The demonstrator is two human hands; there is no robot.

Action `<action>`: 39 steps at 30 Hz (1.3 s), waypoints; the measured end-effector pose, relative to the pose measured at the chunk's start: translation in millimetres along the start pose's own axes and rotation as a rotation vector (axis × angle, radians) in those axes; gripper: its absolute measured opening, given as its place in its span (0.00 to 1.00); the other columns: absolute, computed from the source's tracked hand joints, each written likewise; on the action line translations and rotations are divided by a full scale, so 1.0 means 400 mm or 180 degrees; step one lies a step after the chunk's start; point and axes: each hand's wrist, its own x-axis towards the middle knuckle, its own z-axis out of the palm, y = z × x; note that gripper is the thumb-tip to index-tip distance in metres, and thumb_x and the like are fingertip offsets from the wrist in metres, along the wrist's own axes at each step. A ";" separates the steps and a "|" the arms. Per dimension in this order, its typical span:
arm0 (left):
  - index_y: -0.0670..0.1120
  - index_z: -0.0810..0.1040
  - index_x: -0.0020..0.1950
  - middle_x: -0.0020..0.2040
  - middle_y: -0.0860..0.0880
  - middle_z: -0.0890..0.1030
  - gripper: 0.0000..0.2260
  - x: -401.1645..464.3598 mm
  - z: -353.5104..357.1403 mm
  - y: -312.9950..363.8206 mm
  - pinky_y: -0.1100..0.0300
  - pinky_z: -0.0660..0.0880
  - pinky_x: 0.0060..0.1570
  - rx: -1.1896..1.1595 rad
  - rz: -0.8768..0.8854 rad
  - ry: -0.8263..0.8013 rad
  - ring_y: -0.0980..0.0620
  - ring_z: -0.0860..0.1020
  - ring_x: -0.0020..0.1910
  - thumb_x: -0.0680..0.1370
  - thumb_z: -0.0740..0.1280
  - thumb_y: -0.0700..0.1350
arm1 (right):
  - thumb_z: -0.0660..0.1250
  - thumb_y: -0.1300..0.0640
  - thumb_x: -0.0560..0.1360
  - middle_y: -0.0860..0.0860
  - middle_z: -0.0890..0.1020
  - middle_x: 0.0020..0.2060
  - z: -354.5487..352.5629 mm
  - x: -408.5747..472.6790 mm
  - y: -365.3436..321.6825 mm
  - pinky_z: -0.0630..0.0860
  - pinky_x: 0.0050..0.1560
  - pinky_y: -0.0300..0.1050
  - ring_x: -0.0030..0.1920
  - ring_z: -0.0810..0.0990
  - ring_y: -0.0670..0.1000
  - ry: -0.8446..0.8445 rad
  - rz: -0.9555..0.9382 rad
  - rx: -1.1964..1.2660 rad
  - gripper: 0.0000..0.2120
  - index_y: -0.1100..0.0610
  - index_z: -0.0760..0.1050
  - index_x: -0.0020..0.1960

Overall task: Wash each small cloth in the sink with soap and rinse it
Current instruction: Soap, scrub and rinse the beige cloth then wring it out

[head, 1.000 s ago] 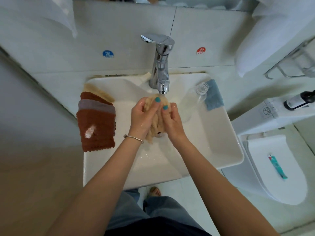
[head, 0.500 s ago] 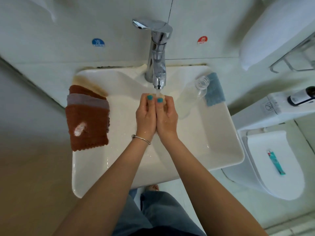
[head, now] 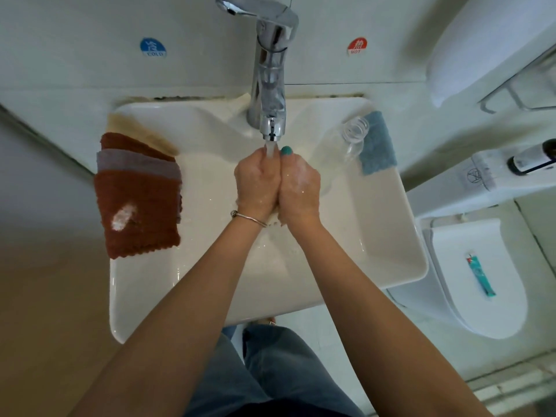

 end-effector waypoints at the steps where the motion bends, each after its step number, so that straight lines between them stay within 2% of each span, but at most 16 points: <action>1: 0.51 0.65 0.27 0.21 0.57 0.70 0.20 0.001 0.001 0.005 0.60 0.64 0.31 0.0002 0.0059 -0.0022 0.61 0.66 0.25 0.79 0.62 0.49 | 0.56 0.52 0.83 0.46 0.71 0.30 -0.004 0.001 -0.006 0.71 0.40 0.47 0.31 0.69 0.44 -0.0043 -0.0010 -0.0183 0.18 0.55 0.67 0.36; 3: 0.50 0.67 0.29 0.24 0.57 0.72 0.18 -0.001 -0.012 0.010 0.62 0.67 0.33 -0.0122 -0.0079 -0.0004 0.62 0.68 0.27 0.80 0.63 0.47 | 0.58 0.51 0.82 0.47 0.73 0.31 0.003 -0.008 -0.011 0.71 0.40 0.45 0.33 0.71 0.44 -0.0038 0.0076 0.0179 0.18 0.55 0.68 0.36; 5: 0.47 0.71 0.34 0.30 0.56 0.74 0.15 -0.007 -0.050 0.009 0.63 0.71 0.37 -0.0514 -0.0305 0.0112 0.59 0.71 0.32 0.81 0.63 0.45 | 0.63 0.47 0.79 0.49 0.77 0.34 0.028 -0.030 -0.018 0.74 0.42 0.47 0.37 0.75 0.47 -0.0264 0.0256 0.0624 0.15 0.56 0.70 0.39; 8: 0.45 0.69 0.38 0.33 0.55 0.74 0.13 -0.023 -0.130 -0.001 0.70 0.71 0.37 -0.0811 -0.0218 0.0253 0.64 0.72 0.32 0.82 0.61 0.45 | 0.66 0.46 0.76 0.54 0.81 0.45 0.076 -0.062 -0.021 0.78 0.52 0.53 0.48 0.81 0.52 -0.0662 0.0059 0.0867 0.05 0.46 0.75 0.45; 10: 0.47 0.70 0.39 0.35 0.56 0.75 0.12 -0.038 -0.155 -0.013 0.69 0.70 0.37 -0.0853 -0.0158 0.0114 0.65 0.73 0.33 0.82 0.62 0.44 | 0.68 0.49 0.76 0.54 0.80 0.48 0.066 -0.073 -0.012 0.78 0.54 0.53 0.51 0.80 0.54 -0.0612 -0.0186 0.0796 0.02 0.42 0.76 0.46; 12: 0.49 0.73 0.40 0.41 0.50 0.76 0.09 -0.051 -0.144 -0.021 0.67 0.71 0.41 -0.0724 -0.0161 -0.0091 0.63 0.73 0.37 0.80 0.65 0.46 | 0.70 0.52 0.76 0.55 0.80 0.51 0.021 -0.078 0.009 0.78 0.54 0.49 0.53 0.80 0.54 -0.0466 -0.0008 0.0906 0.03 0.48 0.78 0.50; 13: 0.49 0.73 0.39 0.40 0.51 0.76 0.09 -0.056 -0.130 -0.020 0.67 0.71 0.40 -0.0640 -0.0163 -0.0222 0.62 0.73 0.37 0.79 0.67 0.45 | 0.70 0.53 0.76 0.57 0.80 0.52 -0.008 -0.081 0.021 0.78 0.52 0.46 0.51 0.81 0.52 -0.0385 0.0172 0.1071 0.05 0.51 0.78 0.51; 16: 0.48 0.72 0.36 0.31 0.59 0.74 0.12 -0.071 -0.083 -0.002 0.68 0.70 0.37 -0.0520 -0.0054 -0.0594 0.61 0.70 0.32 0.77 0.71 0.42 | 0.69 0.56 0.77 0.51 0.83 0.44 -0.071 -0.080 0.044 0.79 0.48 0.42 0.44 0.81 0.46 -0.0173 0.0405 0.1443 0.04 0.55 0.78 0.51; 18: 0.48 0.74 0.37 0.30 0.60 0.75 0.10 -0.071 -0.078 0.008 0.68 0.71 0.37 -0.0515 -0.0004 -0.0641 0.63 0.72 0.32 0.76 0.71 0.41 | 0.69 0.56 0.77 0.47 0.83 0.41 -0.072 -0.078 0.038 0.79 0.47 0.42 0.43 0.81 0.44 -0.0154 0.0408 0.1527 0.04 0.55 0.78 0.50; 23: 0.45 0.76 0.39 0.31 0.57 0.78 0.08 -0.036 -0.169 0.009 0.67 0.73 0.37 -0.0894 -0.0057 -0.0129 0.61 0.74 0.33 0.77 0.68 0.37 | 0.70 0.57 0.76 0.47 0.81 0.39 0.011 -0.087 -0.019 0.77 0.42 0.38 0.38 0.79 0.42 -0.0428 0.0321 0.1494 0.05 0.57 0.77 0.49; 27: 0.43 0.74 0.37 0.28 0.56 0.77 0.12 -0.034 -0.177 0.019 0.68 0.72 0.35 -0.1227 -0.0281 -0.0312 0.61 0.74 0.30 0.77 0.62 0.30 | 0.70 0.55 0.77 0.50 0.82 0.42 0.015 -0.093 -0.021 0.78 0.48 0.46 0.43 0.81 0.48 -0.0383 0.0432 0.1637 0.06 0.57 0.78 0.50; 31: 0.48 0.80 0.41 0.33 0.57 0.80 0.06 -0.042 -0.108 0.028 0.65 0.74 0.41 -0.0697 -0.0182 -0.0703 0.60 0.76 0.36 0.75 0.71 0.38 | 0.69 0.51 0.77 0.44 0.80 0.37 -0.056 -0.076 0.028 0.75 0.44 0.42 0.39 0.78 0.43 -0.0069 0.0311 0.1216 0.06 0.52 0.78 0.46; 33: 0.50 0.80 0.43 0.36 0.57 0.80 0.06 -0.041 -0.095 0.034 0.68 0.74 0.41 -0.0636 -0.0121 -0.0623 0.64 0.77 0.36 0.75 0.72 0.40 | 0.69 0.45 0.76 0.43 0.80 0.36 -0.077 -0.070 0.041 0.75 0.48 0.44 0.39 0.77 0.42 -0.0118 0.0194 0.0768 0.07 0.47 0.79 0.44; 34: 0.49 0.79 0.44 0.38 0.56 0.80 0.04 -0.040 -0.097 0.036 0.70 0.73 0.40 -0.0623 -0.0039 -0.0508 0.66 0.77 0.36 0.76 0.71 0.40 | 0.69 0.46 0.76 0.43 0.81 0.36 -0.077 -0.069 0.039 0.75 0.48 0.44 0.39 0.77 0.42 -0.0195 0.0144 0.0664 0.06 0.47 0.79 0.45; 36: 0.49 0.78 0.45 0.39 0.55 0.80 0.03 -0.034 -0.112 0.030 0.71 0.72 0.40 -0.0559 0.0097 -0.0272 0.66 0.77 0.36 0.78 0.69 0.43 | 0.69 0.54 0.77 0.45 0.81 0.36 -0.058 -0.066 0.022 0.75 0.44 0.39 0.37 0.77 0.41 -0.0273 0.0053 0.0770 0.04 0.54 0.80 0.48; 39: 0.51 0.74 0.42 0.36 0.55 0.77 0.09 -0.032 -0.132 0.012 0.70 0.71 0.37 -0.0353 -0.0031 -0.0160 0.65 0.74 0.33 0.82 0.62 0.49 | 0.68 0.56 0.78 0.47 0.82 0.38 -0.012 -0.065 -0.017 0.78 0.44 0.40 0.39 0.79 0.43 -0.0257 0.0070 0.1066 0.03 0.55 0.79 0.49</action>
